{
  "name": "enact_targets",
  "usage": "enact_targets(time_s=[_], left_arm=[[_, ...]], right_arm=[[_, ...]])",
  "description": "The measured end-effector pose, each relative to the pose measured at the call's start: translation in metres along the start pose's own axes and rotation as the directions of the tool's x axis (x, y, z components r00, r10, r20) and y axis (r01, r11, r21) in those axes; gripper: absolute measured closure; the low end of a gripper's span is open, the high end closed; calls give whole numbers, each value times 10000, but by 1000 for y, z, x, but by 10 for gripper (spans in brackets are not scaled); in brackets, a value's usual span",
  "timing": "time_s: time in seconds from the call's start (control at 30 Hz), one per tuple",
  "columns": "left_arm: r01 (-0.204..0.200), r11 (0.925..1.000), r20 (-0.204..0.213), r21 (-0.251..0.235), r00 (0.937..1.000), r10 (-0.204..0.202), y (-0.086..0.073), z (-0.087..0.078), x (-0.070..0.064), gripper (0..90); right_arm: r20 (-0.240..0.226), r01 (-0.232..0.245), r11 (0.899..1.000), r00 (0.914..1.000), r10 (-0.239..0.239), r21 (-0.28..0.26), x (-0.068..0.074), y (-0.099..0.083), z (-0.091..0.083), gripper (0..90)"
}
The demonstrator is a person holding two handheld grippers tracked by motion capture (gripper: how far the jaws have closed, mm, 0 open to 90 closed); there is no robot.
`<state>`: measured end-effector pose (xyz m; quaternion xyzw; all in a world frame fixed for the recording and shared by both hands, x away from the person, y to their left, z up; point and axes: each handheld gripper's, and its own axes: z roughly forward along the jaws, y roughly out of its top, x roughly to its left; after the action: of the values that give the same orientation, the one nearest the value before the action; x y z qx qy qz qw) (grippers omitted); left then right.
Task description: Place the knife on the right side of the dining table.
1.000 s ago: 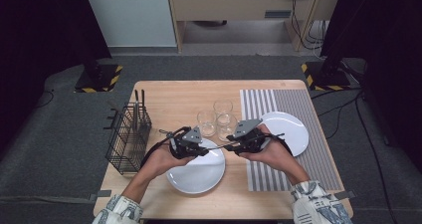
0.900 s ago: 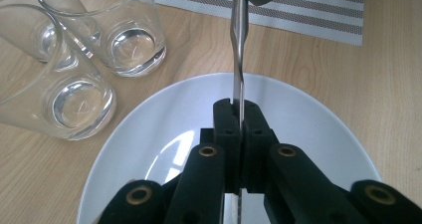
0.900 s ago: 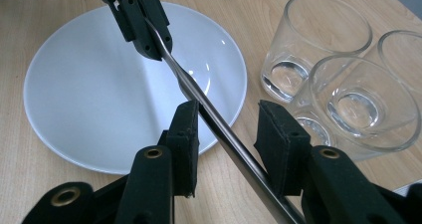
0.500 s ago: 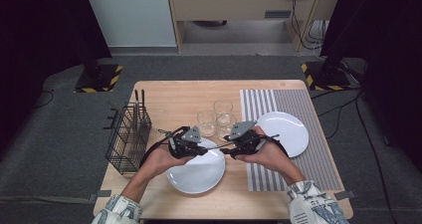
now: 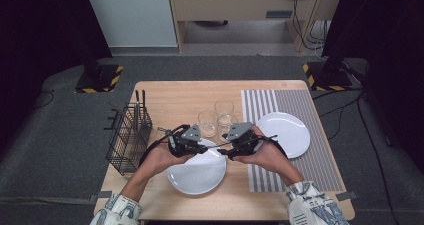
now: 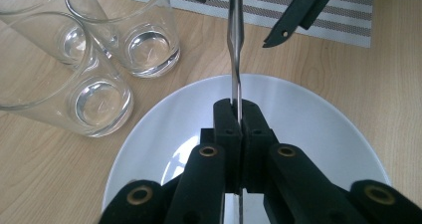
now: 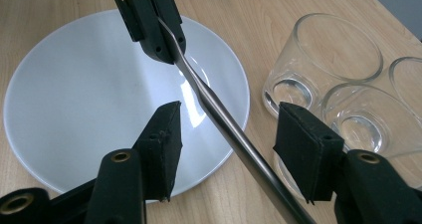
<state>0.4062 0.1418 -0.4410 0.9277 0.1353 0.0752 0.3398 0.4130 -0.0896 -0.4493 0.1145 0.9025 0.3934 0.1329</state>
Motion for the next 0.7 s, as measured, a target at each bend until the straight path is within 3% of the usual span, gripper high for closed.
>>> enact_targets(time_s=[0.7], left_arm=[[-139,9999,183,97,9997,137,-4,0,1,882]], right_arm=[[-148,225,9989,9997,-219,406,1,-7,8,589]])
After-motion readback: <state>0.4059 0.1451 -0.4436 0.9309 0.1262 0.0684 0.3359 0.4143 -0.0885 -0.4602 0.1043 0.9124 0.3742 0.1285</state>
